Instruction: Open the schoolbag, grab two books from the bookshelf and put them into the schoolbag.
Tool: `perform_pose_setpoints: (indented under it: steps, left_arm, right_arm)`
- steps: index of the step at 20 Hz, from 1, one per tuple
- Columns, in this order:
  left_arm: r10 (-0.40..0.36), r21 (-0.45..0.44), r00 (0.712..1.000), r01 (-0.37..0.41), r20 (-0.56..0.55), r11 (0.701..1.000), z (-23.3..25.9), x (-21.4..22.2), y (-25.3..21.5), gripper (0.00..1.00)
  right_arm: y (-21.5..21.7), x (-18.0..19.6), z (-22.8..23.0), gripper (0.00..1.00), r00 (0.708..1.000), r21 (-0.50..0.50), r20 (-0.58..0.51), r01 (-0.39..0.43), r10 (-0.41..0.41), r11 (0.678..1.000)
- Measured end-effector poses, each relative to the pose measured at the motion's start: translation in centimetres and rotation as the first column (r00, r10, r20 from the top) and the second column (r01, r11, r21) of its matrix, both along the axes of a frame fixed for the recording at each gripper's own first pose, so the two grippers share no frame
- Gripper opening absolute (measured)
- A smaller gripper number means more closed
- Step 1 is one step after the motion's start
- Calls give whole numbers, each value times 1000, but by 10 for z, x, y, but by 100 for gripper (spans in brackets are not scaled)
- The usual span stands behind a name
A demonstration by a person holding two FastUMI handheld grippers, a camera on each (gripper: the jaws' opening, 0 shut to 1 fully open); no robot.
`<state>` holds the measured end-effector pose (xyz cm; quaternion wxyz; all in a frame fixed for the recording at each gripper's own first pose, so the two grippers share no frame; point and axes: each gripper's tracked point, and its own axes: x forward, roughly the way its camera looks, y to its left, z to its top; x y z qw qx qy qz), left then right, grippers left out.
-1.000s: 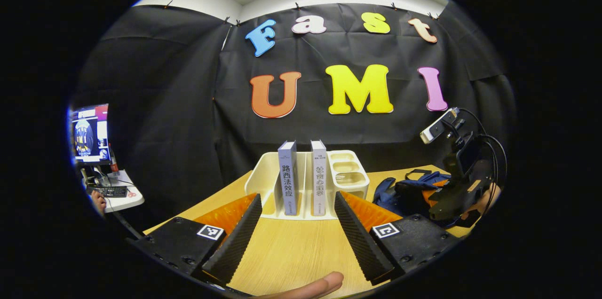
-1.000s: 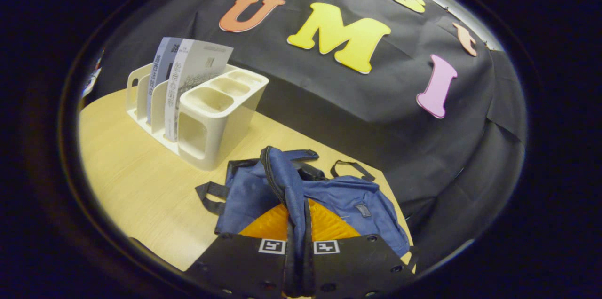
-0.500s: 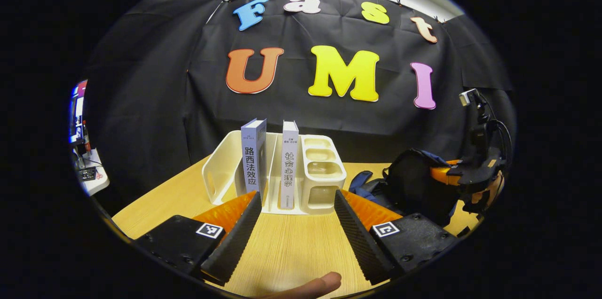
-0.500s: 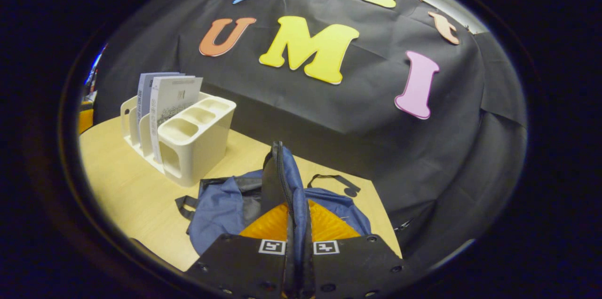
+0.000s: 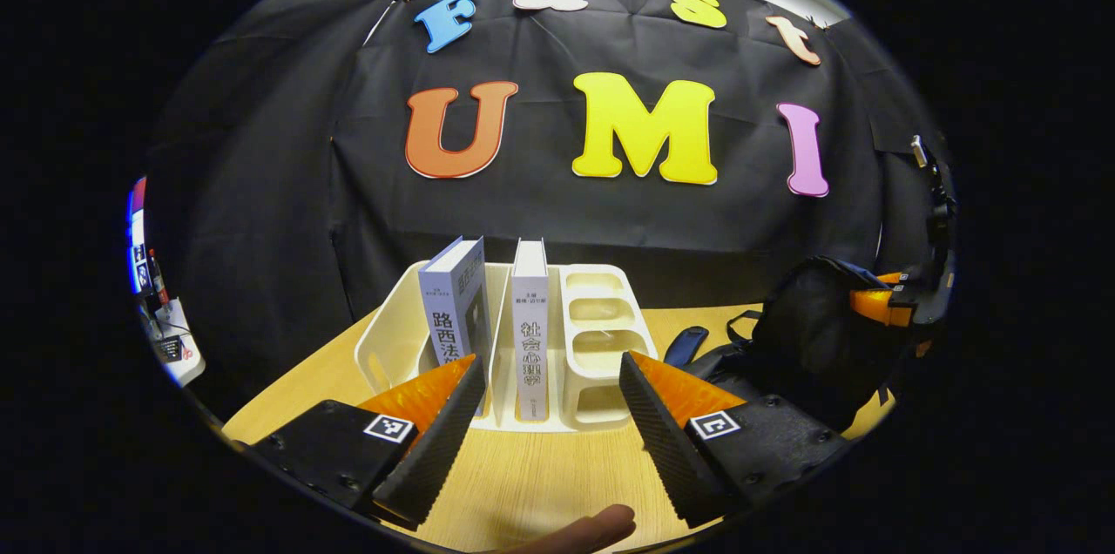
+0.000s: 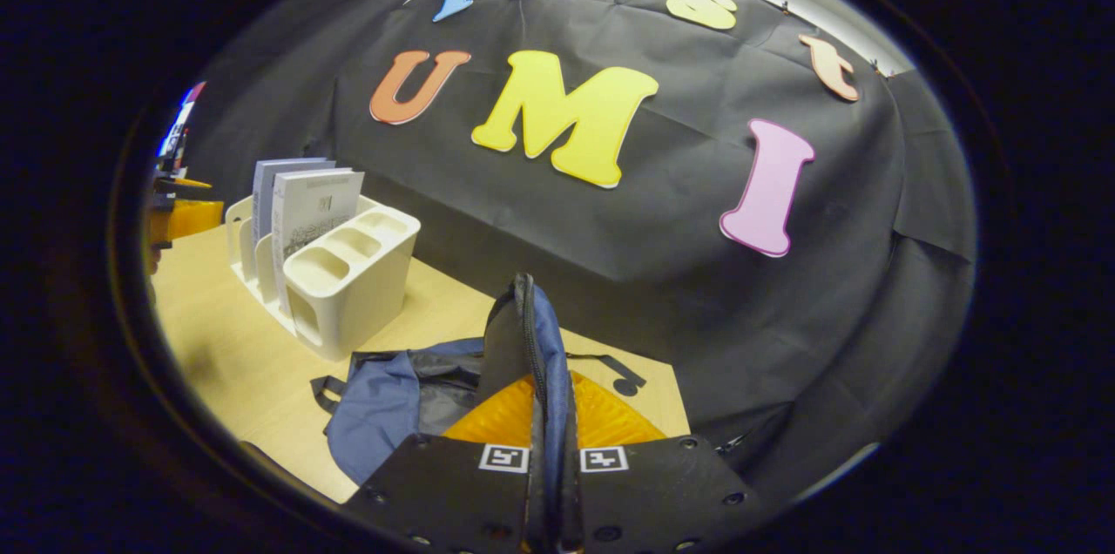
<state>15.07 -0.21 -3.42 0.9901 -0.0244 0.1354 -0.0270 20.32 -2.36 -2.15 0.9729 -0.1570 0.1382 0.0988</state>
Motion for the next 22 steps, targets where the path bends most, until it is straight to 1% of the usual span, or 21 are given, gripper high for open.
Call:
perform_pose_setpoints:
  steps: [1, 2, 3, 6, 9, 11, 13, 15, 16, 18, 20, 22]
  left_arm:
    - [-4, -7, 1000, 4, -12, 1000, 3, 8, -1, 99]
    - [-10, -8, 1000, 10, -11, 1000, 9, 16, -1, 94]
    - [-8, -8, 1000, 8, -12, 1000, 15, 26, 1, 99]
    - [-1, -7, 1000, 1, -14, 1000, 29, 57, 5, 99]
    - [11, 46, 999, -9, -38, 999, 39, 86, 10, 99]
    - [11, 72, 997, -6, -71, 997, 40, 103, 12, 98]
    - [-9, 74, 994, 17, -107, 997, 40, 117, 10, 98]
    - [-9, 76, 990, 20, -142, 997, 41, 139, 7, 98]
    - [-16, 78, 986, 29, -165, 996, 39, 148, 7, 98]
    - [0, 102, 971, 25, -237, 994, 30, 163, 7, 98]
    - [-6, 130, 956, 46, -292, 991, 19, 175, 9, 98]
    - [26, 161, 937, 33, -349, 986, 12, 179, 14, 98]
  right_arm:
    - [-1, 1, 5, 7, 1000, 18, -5, -19, 19, 1000]
    - [-5, 4, 10, 6, 1000, 26, -13, -27, 27, 999]
    - [-10, 6, 12, 7, 999, 30, -20, -34, 35, 999]
    - [-23, 13, 20, 7, 999, 30, -33, -40, 41, 999]
    - [-29, 12, 26, 7, 997, 63, -41, -64, 66, 996]
    - [-37, 12, 28, 7, 996, 86, -49, -69, 73, 994]
    - [-45, 12, 28, 7, 996, 91, -41, -70, 74, 993]
    - [-49, 8, 26, 7, 996, 97, -39, -76, 80, 992]
    - [-51, 7, 25, 7, 996, 98, -39, -80, 85, 992]
    - [-53, 3, 21, 7, 995, 100, -39, -90, 94, 991]
    - [-55, -1, 21, 7, 994, 110, -34, -98, 102, 989]
    - [-59, -4, 18, 7, 994, 119, -27, -103, 107, 988]
